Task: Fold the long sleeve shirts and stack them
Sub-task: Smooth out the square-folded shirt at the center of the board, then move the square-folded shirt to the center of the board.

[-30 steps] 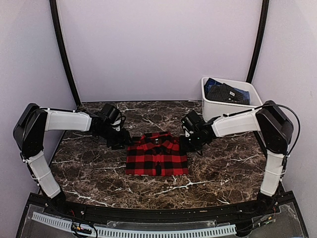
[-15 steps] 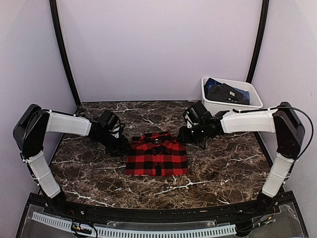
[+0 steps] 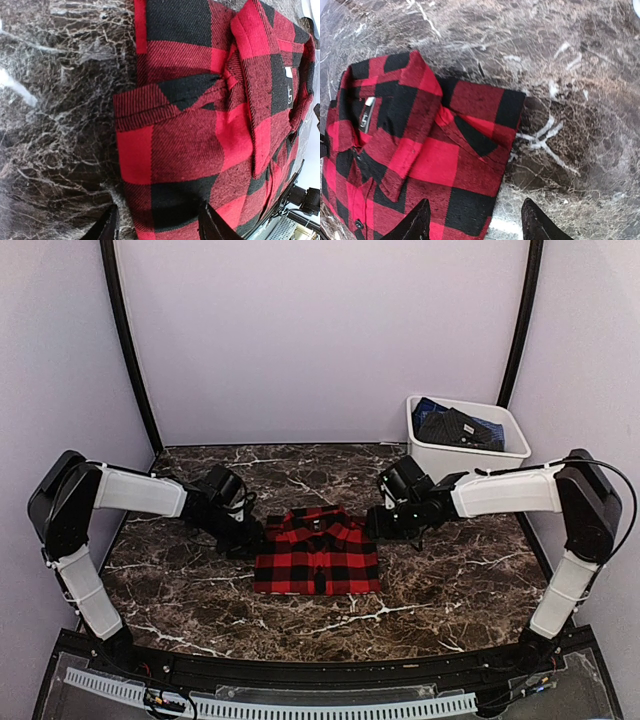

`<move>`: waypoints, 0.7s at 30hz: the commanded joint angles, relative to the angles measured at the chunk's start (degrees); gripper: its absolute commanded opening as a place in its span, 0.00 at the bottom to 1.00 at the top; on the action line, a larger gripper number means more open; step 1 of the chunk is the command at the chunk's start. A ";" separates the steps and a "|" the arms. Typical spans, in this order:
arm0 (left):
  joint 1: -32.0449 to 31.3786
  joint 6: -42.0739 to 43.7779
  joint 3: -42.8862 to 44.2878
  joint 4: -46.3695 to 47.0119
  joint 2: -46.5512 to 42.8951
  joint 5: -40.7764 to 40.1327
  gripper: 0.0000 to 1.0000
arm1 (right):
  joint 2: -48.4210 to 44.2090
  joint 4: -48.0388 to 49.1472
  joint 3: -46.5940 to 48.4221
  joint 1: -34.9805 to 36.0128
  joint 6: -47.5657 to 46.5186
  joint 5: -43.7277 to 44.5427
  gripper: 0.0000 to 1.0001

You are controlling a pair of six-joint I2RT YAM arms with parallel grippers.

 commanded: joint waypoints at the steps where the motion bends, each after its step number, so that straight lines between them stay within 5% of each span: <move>1: -0.50 -0.44 -0.09 0.09 0.52 0.30 0.52 | 0.30 0.25 -1.46 1.02 2.06 -1.06 0.59; 14: -0.52 -0.09 0.84 -0.90 -0.64 -0.64 0.52 | 5.49 -5.23 0.05 6.51 8.32 2.34 0.52; 17: -0.52 0.09 1.40 -1.10 -1.31 -0.69 0.51 | 6.65 -5.55 0.94 7.21 9.00 2.67 0.41; 21: -0.52 0.64 1.83 -1.48 -2.00 -1.30 0.51 | 7.04 -6.89 0.61 7.29 10.53 3.31 0.11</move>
